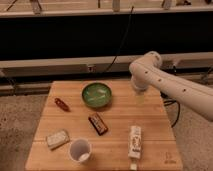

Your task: Push the ceramic bowl across the table

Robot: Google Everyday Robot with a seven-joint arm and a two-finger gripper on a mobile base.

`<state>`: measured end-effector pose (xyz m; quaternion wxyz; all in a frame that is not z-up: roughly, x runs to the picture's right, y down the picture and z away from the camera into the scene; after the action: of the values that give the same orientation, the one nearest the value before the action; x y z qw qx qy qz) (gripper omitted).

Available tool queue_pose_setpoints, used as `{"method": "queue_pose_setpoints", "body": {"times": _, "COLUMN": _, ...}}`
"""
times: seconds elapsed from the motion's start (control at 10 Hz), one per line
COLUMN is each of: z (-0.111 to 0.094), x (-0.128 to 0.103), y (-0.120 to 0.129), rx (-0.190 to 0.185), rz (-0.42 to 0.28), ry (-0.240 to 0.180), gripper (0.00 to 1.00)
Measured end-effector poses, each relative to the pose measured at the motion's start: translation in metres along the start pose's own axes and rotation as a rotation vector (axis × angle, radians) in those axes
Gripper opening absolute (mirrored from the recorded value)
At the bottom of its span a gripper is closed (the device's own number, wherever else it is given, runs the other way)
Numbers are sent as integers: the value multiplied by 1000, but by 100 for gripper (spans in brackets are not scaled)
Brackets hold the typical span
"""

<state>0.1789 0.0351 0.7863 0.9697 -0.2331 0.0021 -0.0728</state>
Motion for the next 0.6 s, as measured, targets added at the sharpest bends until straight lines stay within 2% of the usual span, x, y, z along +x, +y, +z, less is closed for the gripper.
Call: {"method": "queue_pose_setpoints", "body": {"times": 0.6, "z": 20, "x": 1, "y": -10, "rx": 4, "rz": -29, "ry": 2, "gripper": 80}}
